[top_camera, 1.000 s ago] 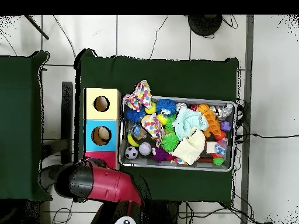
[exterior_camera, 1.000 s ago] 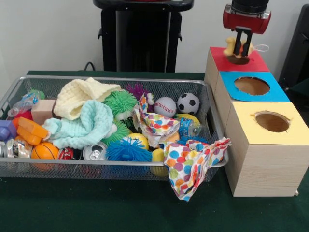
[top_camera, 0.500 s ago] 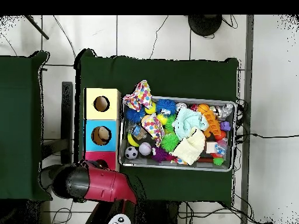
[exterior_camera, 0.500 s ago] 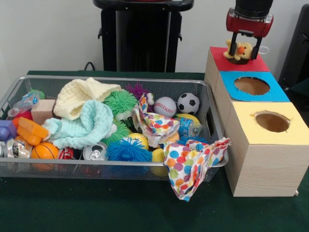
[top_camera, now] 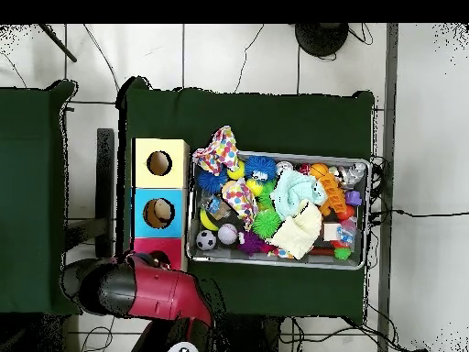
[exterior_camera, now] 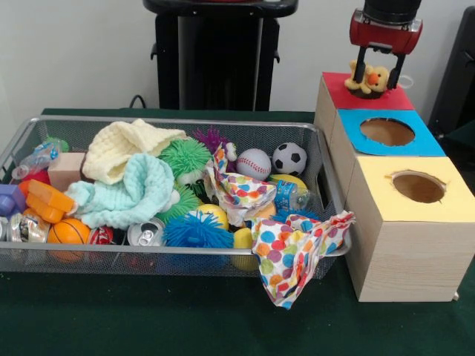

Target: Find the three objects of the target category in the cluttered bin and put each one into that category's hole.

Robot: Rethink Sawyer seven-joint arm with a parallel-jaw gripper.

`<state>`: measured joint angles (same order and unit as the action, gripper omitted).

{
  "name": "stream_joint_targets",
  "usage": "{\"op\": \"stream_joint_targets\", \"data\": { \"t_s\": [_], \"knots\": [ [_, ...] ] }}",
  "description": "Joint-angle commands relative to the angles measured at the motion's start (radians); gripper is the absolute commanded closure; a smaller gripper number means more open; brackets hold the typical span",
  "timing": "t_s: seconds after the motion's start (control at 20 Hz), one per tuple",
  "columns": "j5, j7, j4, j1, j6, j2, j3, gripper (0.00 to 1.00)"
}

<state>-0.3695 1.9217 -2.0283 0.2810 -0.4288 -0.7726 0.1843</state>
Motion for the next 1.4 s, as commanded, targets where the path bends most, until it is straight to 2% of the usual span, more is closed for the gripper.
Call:
{"op": "stream_joint_targets", "data": {
  "t_s": [0.05,0.3,0.45,0.65,0.95,1.25,1.35,1.4],
  "knots": [
    [-0.04,0.272,0.069,-0.006,-0.153,-0.041,0.012,0.0],
    [-0.029,0.277,0.091,0.003,-0.208,-0.074,0.034,0.0],
    [-0.019,0.273,0.099,0.013,-0.192,-0.073,0.053,0.0],
    [0.004,0.264,0.125,0.018,-0.242,-0.07,0.076,0.0],
    [-0.01,0.239,0.045,0.019,-0.16,-0.048,0.059,0.0],
    [-0.033,0.247,-0.054,0.048,-0.111,-0.076,0.037,0.0],
    [-0.024,0.245,-0.058,0.059,-0.115,-0.075,0.042,0.0],
    [-0.02,0.234,-0.061,0.063,-0.118,-0.076,0.043,1.0]
  ]
}}
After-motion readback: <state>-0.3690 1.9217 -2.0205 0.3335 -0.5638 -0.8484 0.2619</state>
